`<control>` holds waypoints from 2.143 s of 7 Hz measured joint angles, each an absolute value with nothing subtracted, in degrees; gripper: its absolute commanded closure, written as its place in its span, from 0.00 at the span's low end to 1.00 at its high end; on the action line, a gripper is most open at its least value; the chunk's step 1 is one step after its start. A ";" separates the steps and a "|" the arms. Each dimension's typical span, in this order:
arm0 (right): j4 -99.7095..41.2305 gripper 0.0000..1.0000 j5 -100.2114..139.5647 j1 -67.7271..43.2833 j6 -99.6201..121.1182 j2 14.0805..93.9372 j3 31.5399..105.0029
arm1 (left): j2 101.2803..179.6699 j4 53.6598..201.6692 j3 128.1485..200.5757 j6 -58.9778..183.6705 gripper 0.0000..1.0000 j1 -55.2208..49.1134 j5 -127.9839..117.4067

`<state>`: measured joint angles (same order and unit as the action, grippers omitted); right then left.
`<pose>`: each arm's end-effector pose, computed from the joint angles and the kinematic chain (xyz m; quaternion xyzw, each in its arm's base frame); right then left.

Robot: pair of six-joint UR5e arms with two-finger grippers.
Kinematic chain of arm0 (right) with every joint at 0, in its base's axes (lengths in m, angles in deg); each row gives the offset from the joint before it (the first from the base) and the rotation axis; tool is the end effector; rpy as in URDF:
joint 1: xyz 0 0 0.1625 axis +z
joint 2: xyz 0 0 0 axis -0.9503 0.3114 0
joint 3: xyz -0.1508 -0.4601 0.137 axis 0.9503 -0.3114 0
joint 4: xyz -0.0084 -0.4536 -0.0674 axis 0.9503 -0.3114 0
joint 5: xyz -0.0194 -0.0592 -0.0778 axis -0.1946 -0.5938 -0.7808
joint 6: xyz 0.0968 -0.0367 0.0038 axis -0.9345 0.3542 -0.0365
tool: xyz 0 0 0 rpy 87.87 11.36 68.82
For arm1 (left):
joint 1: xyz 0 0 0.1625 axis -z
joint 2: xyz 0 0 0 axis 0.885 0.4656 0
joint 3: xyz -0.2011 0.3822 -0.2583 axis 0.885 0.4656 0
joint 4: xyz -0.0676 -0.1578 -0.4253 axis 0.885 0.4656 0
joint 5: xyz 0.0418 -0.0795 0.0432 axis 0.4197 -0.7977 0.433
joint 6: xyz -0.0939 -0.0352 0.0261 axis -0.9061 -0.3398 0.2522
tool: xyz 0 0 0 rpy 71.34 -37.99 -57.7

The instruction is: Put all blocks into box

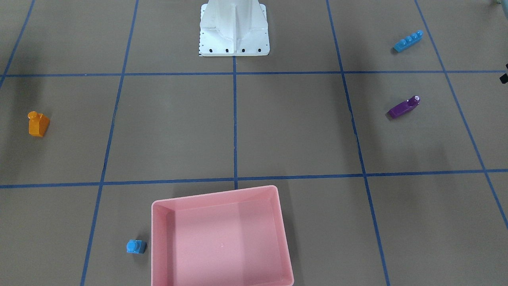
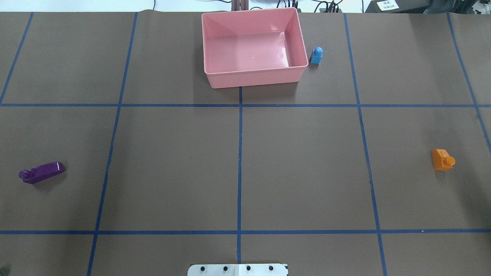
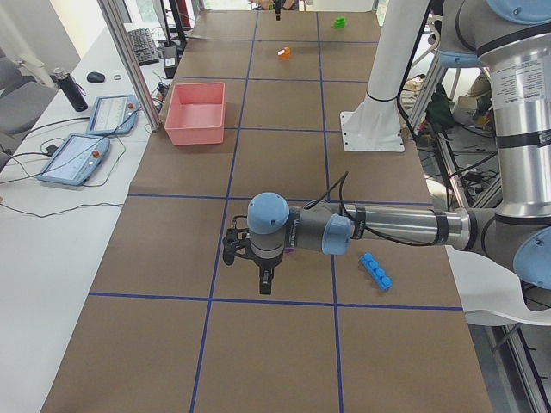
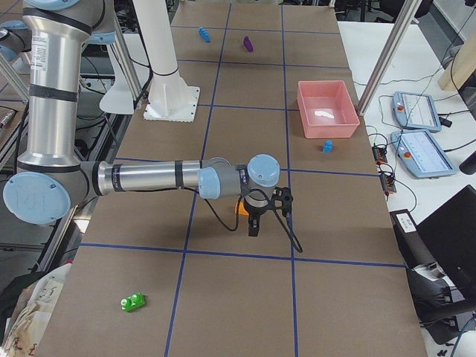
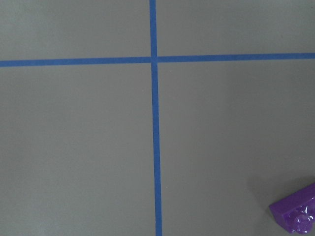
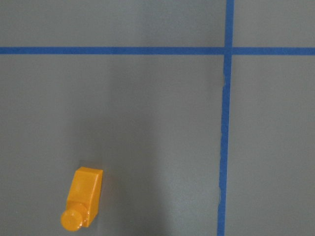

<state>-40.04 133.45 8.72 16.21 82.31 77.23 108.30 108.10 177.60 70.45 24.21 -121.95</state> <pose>-0.0206 -0.4767 0.6917 -0.0215 -0.3991 -0.0085 0.9166 -0.0290 -0.4403 0.6951 0.0300 0.4115 0.0051 0.9109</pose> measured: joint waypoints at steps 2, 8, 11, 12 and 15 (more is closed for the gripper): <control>-38.62 0.00 133.85 8.09 16.55 82.97 77.41 | 108.20 109.92 177.57 69.37 0.00 23.01 -126.03; -33.31 0.00 133.68 3.38 15.87 82.97 76.96 | 108.41 131.49 179.36 67.33 0.01 -2.12 -114.57; -32.84 0.00 133.49 0.66 15.75 82.61 76.86 | 107.98 133.12 179.59 76.33 0.01 -12.17 -103.71; -32.83 0.00 133.45 0.14 15.74 82.50 76.77 | 107.89 133.08 179.44 76.96 0.03 -14.26 -102.12; -32.82 0.00 133.41 -1.43 15.54 81.13 75.41 | 108.26 132.81 177.97 77.04 0.27 -16.80 -101.27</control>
